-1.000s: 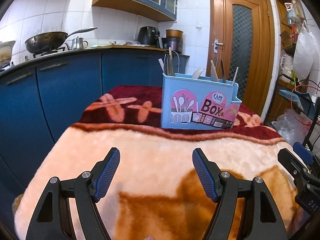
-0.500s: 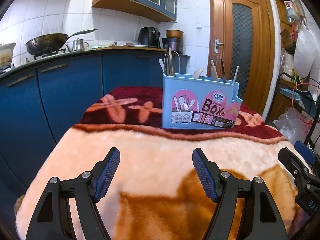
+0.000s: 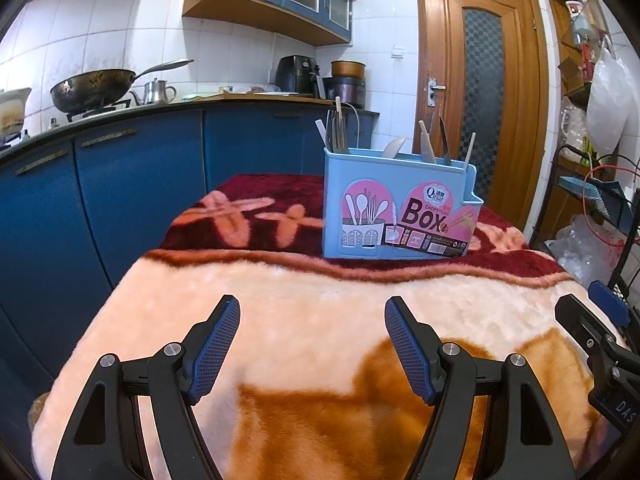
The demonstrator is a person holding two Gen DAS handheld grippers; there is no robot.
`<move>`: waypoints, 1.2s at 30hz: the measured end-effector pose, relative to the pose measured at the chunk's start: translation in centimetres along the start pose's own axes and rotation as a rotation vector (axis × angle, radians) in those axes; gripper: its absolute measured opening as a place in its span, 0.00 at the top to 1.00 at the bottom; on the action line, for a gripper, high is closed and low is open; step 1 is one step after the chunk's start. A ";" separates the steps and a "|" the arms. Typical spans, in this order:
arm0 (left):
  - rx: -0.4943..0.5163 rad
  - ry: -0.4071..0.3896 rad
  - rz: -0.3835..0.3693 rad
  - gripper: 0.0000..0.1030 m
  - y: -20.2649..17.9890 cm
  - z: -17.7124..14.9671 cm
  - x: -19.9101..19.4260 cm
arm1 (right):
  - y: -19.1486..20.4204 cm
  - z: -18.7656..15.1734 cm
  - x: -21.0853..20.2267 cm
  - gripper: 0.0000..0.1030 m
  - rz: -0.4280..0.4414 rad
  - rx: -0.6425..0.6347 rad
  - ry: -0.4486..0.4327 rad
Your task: Organize utensils
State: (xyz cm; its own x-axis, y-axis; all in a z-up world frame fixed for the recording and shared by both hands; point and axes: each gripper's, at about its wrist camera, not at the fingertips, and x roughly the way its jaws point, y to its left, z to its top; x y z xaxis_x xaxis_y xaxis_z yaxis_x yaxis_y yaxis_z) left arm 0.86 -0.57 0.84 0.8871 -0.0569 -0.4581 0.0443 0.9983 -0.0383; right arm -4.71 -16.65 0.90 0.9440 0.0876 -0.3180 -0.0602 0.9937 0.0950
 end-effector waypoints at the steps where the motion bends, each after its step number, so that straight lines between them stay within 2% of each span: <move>1: 0.000 -0.001 0.000 0.26 0.0 0.0 0.0 | 0.0 0.0 0.0 0.14 0.000 -0.001 0.001; 36: 0.015 -0.007 0.012 0.26 -0.1 -0.1 -0.1 | -0.1 0.0 0.0 0.14 0.001 -0.002 0.000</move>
State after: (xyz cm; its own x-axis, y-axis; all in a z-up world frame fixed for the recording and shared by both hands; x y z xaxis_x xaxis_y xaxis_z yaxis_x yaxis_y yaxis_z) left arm 0.70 -0.70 0.76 0.8908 -0.0453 -0.4522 0.0407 0.9990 -0.0200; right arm -4.73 -16.74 0.88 0.9439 0.0887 -0.3180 -0.0619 0.9937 0.0936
